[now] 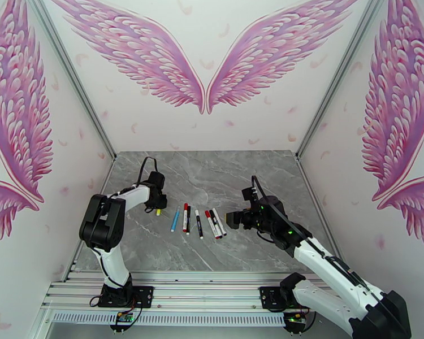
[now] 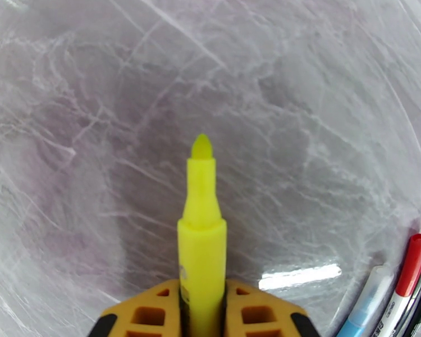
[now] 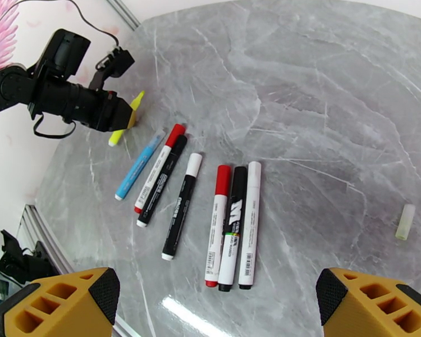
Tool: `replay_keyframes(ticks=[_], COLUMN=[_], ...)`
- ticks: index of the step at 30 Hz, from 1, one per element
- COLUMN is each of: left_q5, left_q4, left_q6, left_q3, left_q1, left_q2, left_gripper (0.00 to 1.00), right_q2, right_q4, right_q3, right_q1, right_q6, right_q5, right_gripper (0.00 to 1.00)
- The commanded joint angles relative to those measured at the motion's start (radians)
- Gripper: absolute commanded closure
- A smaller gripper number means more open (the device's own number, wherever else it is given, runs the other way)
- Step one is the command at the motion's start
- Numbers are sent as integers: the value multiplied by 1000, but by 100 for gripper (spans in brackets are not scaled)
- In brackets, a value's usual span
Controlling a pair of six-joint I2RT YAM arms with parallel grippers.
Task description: Open the pen caps
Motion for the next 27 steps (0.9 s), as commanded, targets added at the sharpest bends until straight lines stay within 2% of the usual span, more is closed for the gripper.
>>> replay_keyframes(ticks=[1,11,20,23,27], left_q5=[-20,-24,-35,-45,-70], left_q4=[-28,-47,-96,-121,-167], left_q6=[-8,-12,-30,-60,-120], left_q3=[34,46,71,65,54], left_q1=[-4,-4,-12,-32,-115], left_q2=[20,15,-37,-88,-142], left_gripper=[81,65,62,61,59], right_q2=[0,-31,-43,-57,-61], right_q4=[-17,-33,-41,-39,-52], right_q3=[17,4,10,2,4], right_q1=[7,6,7,7,7], right_q6=[-16,-13,-11,-13,-14], right_q5=[26,33,28,35,35], right_gripper=[1,1,1,1,0])
